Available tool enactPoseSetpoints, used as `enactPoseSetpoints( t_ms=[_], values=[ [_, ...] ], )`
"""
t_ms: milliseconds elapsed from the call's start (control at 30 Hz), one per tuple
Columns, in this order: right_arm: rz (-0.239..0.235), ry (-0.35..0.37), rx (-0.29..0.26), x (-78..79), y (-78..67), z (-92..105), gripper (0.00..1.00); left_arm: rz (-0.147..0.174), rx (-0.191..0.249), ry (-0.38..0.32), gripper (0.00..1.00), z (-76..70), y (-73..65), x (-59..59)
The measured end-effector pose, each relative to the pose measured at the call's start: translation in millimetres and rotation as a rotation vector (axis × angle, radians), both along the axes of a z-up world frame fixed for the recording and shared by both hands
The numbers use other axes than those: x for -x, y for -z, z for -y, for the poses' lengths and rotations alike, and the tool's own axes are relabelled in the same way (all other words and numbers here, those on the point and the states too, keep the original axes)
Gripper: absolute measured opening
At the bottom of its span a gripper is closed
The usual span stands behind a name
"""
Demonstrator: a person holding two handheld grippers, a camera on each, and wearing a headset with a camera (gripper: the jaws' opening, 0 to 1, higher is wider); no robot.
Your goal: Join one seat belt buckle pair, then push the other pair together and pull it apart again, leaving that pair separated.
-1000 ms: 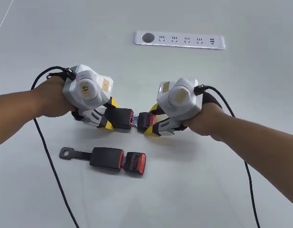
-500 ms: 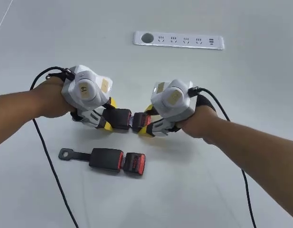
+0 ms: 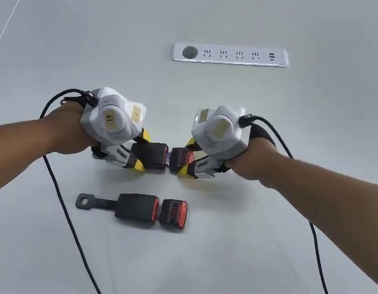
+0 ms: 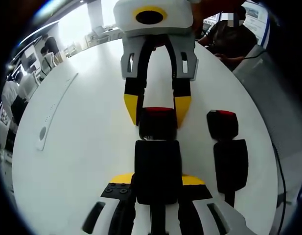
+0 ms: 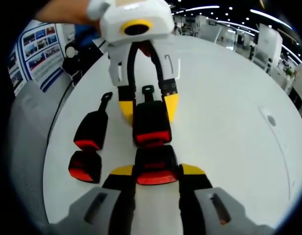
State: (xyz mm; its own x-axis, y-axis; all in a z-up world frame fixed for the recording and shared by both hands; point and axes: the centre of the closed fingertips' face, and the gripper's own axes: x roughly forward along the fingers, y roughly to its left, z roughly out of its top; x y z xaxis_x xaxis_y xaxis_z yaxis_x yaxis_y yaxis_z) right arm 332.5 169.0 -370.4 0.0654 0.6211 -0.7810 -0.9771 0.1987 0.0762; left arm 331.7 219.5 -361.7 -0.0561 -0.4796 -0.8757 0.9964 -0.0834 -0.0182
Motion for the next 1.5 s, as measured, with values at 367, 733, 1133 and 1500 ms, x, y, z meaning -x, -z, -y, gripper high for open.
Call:
enactPoseSetpoints(
  t_ms=[367,733,1133,1500],
  values=[
    [0.001,-0.008,0.017,-0.5,0.7,-0.2,0.33,0.003,-0.008,0.008,0.34,-1.6,3.0,-3.0],
    [0.003,-0.009,0.029,0.5,0.9,1.8,0.33,0.002,-0.013,0.003,0.34,-0.9,1.4,-1.5],
    [-0.001,-0.019,0.034,3.1,1.1,16.1,0.33,-0.003,-0.007,-0.004,0.34,-0.8,0.8,-1.0],
    [-0.008,-0.020,0.049,8.9,1.6,36.8,0.33,-0.002,-0.010,-0.008,0.34,-0.7,1.2,-0.6]
  ],
)
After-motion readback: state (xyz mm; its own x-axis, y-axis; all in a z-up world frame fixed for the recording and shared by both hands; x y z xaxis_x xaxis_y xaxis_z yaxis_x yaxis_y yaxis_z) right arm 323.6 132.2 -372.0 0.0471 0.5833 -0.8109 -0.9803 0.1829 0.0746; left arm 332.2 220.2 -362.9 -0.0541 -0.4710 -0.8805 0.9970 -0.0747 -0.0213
